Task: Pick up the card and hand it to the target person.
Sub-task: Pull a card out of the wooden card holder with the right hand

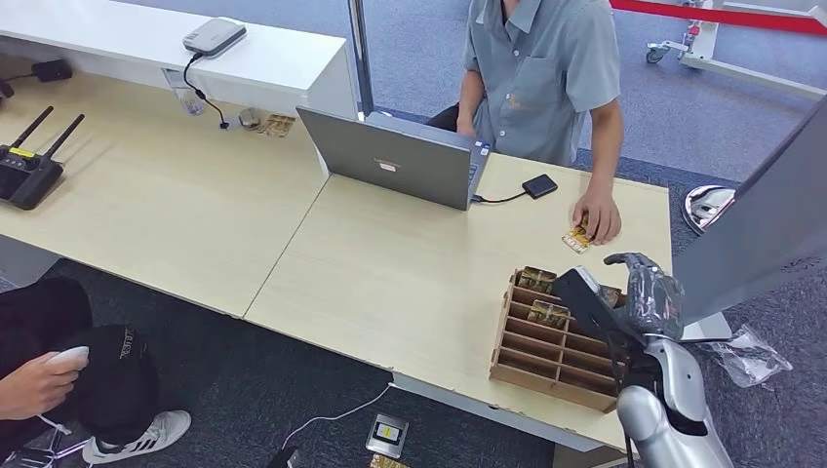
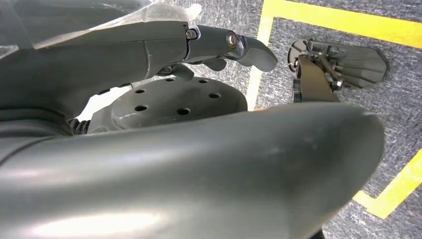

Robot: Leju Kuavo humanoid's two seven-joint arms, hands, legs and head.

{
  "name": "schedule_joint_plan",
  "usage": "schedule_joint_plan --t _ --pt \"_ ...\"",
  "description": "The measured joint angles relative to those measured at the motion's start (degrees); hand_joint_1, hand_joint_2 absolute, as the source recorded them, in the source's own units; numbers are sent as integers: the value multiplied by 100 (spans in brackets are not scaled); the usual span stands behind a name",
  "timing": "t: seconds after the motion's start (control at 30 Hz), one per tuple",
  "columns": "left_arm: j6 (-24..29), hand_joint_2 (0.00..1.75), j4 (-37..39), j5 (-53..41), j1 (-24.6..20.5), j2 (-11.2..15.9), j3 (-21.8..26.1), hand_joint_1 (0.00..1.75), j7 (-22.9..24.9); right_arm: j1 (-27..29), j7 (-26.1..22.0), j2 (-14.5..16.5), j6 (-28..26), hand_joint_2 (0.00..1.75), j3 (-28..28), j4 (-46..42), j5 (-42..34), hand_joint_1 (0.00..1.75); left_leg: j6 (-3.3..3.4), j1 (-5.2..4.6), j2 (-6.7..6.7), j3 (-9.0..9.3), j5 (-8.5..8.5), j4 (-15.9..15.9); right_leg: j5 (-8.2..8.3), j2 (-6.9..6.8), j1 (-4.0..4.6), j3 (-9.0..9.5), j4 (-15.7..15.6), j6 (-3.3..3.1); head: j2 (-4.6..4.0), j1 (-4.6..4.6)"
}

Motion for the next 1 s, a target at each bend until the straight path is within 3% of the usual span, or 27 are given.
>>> schedule_joint_plan --t 0.37,0.67,0.8,1.0 --pt "-4 0 0 -33 0 0 0 0 9 -104 -47 76 -121 175 38 498 -173 77 0 0 0 1 0 0 0 0 0 0 0 0 0 0" --pt "-17 0 0 -35 1 0 0 0 -19 -48 21 43 -202 175 14 581 -185 87 0 0 2 5 0 0 0 0 0 1 -1 0 0 0" --pt "25 0 0 -11 2 -4 0 0 -21 -32 16 22 -193 175 -12 580 -162 96 0 0 3 6 0 0 1 0 0 2 -1 0 0 -1" --pt "157 0 0 52 3 -44 0 0 -4 -31 -45 29 -194 175 -8 580 -69 127 0 0 3 5 0 0 3 0 0 3 -1 -2 0 0"
